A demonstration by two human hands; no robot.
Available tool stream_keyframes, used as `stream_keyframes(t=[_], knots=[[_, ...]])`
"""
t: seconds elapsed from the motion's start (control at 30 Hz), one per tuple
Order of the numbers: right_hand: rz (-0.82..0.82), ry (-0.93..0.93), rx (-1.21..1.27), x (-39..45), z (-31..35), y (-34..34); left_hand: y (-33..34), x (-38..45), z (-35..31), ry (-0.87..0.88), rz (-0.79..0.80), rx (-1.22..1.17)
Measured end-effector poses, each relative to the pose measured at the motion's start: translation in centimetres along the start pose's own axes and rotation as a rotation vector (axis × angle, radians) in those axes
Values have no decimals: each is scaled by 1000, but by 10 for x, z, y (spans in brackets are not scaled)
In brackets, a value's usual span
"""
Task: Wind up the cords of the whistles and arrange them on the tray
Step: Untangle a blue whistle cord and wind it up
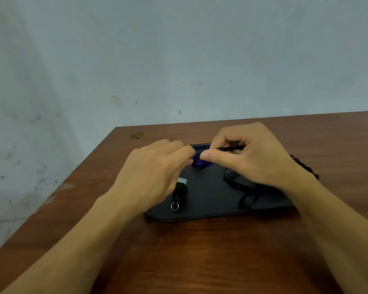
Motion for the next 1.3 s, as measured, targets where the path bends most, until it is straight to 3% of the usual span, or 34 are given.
stream_keyframes(t=[0.13, 0.27, 0.33, 0.43, 0.57, 0.7, 0.83, 0.93, 1.13, 1.3], knots=[[43, 60, 211, 2, -4, 2, -2, 2, -11, 118, -24, -102], [109, 158, 760, 3, -11, 19, 0, -1, -12, 42, -69, -567], [126, 222, 897, 3, -13, 27, 4, -3, -12, -5, -71, -767], [124, 210, 944, 6, -14, 34, 6, -4, -12, -61, -84, -980], [3, 245, 973, 7, -18, 39, 8, -1, -10, -119, -131, -1194], [-61, 189, 655, 3, -15, 41, 13, -3, -2, -267, -192, -1353], [-27, 92, 175, -2, -7, 48, 18, -6, 13, -433, -221, -1141], [-3, 50, -39, -4, -2, 47, 20, -10, 24, -476, -205, -911], [-24, -10, -276, -4, 2, 30, 21, -13, 28, -467, -102, -509], [-57, 17, -255, -5, 1, 20, 20, -13, 28, -474, -96, -480]])
Point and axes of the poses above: each hand's wrist, its own x-axis towards the middle knuckle, its own y-axis out of the palm, z = x × y, the point moved 4 cm from there along x, towards the middle knuckle, and after that the axes turned 7 degrees about z, right-handed, at the moved point
